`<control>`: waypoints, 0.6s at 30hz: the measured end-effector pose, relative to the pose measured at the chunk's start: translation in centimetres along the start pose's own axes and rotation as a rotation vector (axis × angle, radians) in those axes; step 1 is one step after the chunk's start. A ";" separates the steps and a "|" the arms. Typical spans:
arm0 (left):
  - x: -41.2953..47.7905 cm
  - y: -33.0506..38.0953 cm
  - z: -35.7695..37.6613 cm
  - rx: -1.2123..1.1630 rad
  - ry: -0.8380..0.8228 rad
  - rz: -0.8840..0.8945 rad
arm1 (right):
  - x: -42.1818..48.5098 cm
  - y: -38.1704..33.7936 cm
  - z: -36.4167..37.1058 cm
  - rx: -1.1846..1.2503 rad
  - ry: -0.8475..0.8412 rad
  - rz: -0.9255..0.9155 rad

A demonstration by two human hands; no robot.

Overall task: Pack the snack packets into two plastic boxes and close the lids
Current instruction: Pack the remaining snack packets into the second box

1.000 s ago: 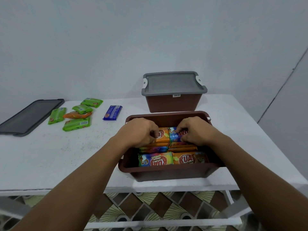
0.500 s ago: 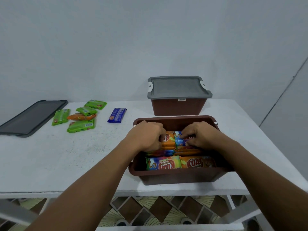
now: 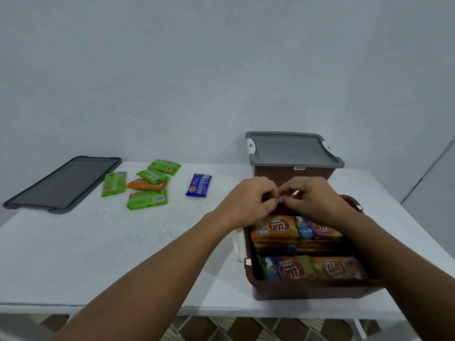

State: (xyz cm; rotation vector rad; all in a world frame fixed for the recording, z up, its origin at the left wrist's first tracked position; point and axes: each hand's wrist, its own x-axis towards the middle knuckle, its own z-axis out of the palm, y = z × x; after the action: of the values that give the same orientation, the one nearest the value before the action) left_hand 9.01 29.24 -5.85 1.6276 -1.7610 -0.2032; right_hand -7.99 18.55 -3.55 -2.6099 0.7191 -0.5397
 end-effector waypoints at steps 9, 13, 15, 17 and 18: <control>-3.0 -9.3 -8.5 0.008 0.118 -0.052 | 8.4 -8.1 7.1 0.106 0.004 0.003; -4.7 -13.4 -12.1 0.057 0.092 -0.082 | 11.9 -11.7 10.4 0.089 -0.033 -0.009; -5.4 -15.1 -13.7 0.082 0.068 -0.099 | 13.4 -13.2 12.0 0.073 -0.061 -0.012; -6.0 -16.8 -15.3 0.099 0.044 -0.118 | 14.8 -14.4 13.6 0.097 -0.076 0.005; -6.3 -17.7 -16.1 0.115 0.033 -0.123 | 15.5 -15.0 14.3 0.115 -0.078 0.021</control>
State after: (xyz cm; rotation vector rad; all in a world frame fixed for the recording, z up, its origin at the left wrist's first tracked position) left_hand 32.43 37.21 -6.51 1.8134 -1.6759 -0.1328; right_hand 16.81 25.64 -4.97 -2.4991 0.6696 -0.4568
